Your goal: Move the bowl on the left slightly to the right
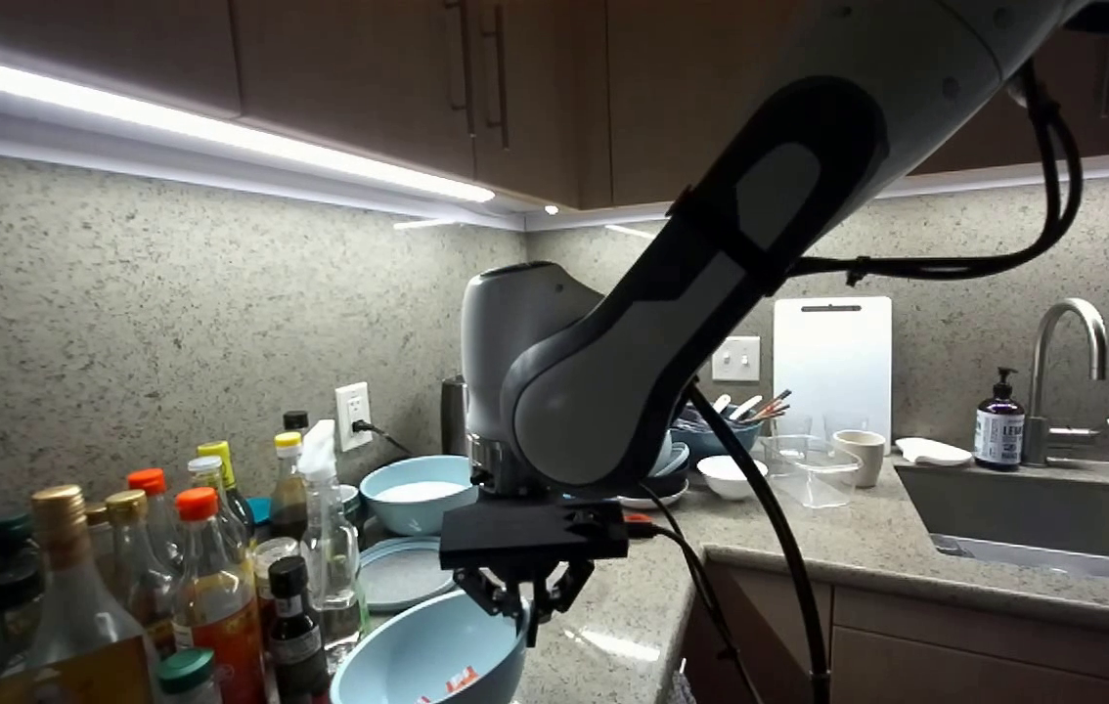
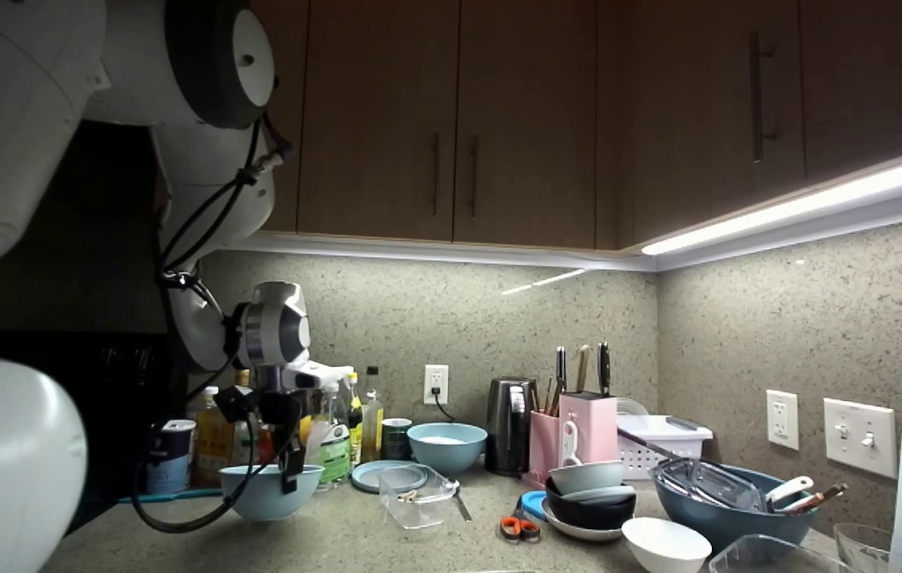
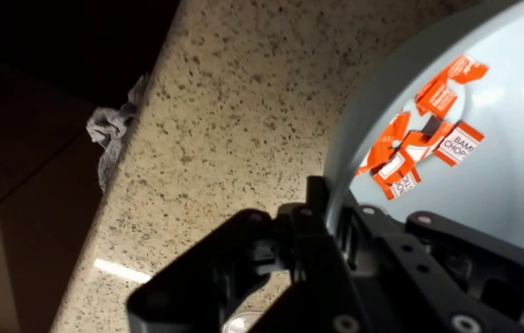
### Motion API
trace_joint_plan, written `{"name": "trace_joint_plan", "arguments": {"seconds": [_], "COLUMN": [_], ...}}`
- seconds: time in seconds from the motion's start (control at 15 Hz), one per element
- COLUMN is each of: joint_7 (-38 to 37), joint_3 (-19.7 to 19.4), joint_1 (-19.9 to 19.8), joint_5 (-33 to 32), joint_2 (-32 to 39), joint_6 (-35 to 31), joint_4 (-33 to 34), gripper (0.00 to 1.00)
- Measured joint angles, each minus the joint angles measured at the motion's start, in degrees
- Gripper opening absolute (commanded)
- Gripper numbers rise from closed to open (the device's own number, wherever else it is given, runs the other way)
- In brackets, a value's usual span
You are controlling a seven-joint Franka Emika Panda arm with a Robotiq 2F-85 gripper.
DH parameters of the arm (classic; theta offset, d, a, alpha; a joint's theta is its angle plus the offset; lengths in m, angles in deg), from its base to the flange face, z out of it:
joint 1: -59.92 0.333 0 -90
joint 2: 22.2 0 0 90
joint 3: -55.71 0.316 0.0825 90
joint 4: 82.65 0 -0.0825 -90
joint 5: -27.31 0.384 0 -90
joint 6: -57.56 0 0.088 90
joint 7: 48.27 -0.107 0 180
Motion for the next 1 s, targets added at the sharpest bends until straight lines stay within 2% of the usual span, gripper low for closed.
{"name": "trace_joint_plan", "arguments": {"seconds": [0.6, 0.73, 1.0], "joint_7": [-2.4, -5.5, -11.9], "joint_3": [0.2, -1.0, -4.7], "joint_1": [-0.1, -0.2, -1.1], "joint_5": [-0.6, -1.6, -4.9], "joint_2": [-1.7, -1.7, -0.9], "joint_6": [0.0, -2.2, -11.7], "joint_4": [-3.1, -4.7, -7.2], "gripper": [0.07, 0.07, 0.07]}}
